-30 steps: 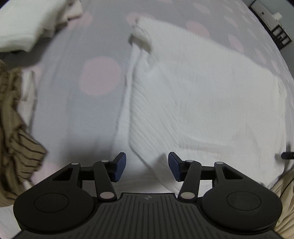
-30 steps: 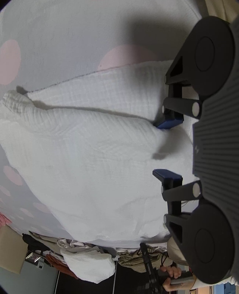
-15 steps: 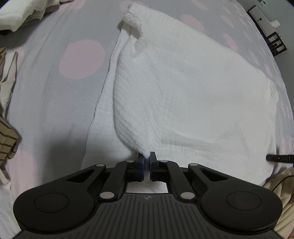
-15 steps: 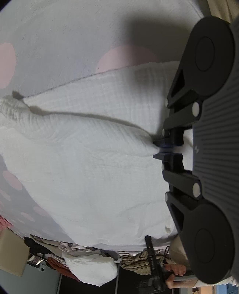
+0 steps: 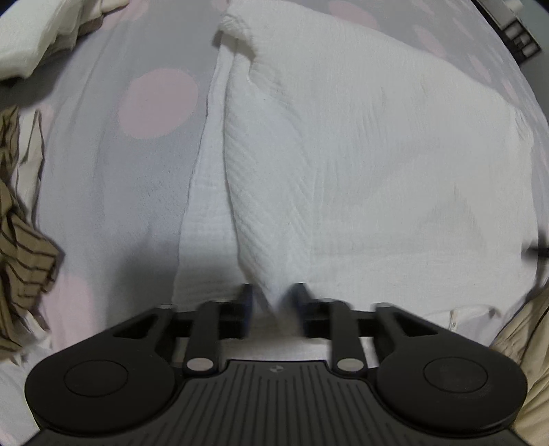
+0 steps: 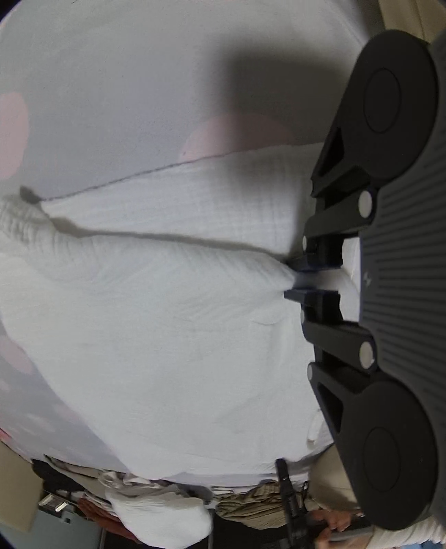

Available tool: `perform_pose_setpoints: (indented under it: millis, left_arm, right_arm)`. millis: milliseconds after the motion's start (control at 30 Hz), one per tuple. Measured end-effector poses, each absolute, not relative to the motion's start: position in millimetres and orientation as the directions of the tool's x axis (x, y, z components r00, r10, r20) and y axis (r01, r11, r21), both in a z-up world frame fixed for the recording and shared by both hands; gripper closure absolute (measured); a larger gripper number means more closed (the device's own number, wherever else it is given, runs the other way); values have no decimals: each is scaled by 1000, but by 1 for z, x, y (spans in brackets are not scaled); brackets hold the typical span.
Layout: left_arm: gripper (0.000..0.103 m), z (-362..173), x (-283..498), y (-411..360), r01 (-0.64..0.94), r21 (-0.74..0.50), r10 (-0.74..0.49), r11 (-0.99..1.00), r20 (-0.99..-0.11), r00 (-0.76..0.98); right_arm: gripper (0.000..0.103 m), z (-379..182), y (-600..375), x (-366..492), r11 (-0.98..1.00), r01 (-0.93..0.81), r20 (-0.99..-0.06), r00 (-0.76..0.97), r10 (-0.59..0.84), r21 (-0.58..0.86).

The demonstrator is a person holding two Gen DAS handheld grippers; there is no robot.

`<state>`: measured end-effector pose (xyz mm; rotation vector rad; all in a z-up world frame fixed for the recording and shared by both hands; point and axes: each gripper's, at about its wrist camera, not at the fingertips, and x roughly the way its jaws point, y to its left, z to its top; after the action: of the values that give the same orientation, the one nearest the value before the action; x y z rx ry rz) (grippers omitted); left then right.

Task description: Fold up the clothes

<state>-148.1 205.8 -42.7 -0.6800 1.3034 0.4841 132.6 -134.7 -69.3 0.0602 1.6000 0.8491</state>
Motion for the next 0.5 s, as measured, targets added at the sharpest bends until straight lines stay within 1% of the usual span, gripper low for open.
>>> perform_pose_setpoints:
  millis: [33,100,200,267,400,433,467,500]
  left_arm:
    - [52,-40,-149,207,-671,-185,-46,718,-975,219]
    - [52,-38,-148,212,-682,-195,-45,705,-972,231]
    - [52,-37,-146,219,-703,-197,-35,684,-971,238]
    - [52,-39,-142,221,-709,-190,-25,679,-971,237]
    - [52,-41,-134,224,-717,-210,-10,665,-962,272]
    - [52,-42,-132,225,-716,-217,-12,664,-960,279]
    - [52,-44,-129,225,-710,-215,-20,671,-962,273]
    - [52,-46,-126,224,-703,-200,-15,682,-966,260]
  right_arm:
    - [52,-66,-139,138,719,-390,-817,-219,534,575]
    - [51,-57,-145,152,704,-375,-788,-148,597,603]
    - [52,-57,-141,175,707,-376,-781,-79,620,599]
    - [55,-64,-134,190,718,-362,-783,-57,619,594]
    - [69,-71,-120,210,709,-369,-765,-7,644,601]
    - [82,-71,-118,213,706,-379,-761,7,648,598]
    - [92,-70,-116,216,704,-394,-759,22,650,591]
    - [98,-70,-115,218,701,-409,-757,37,652,584]
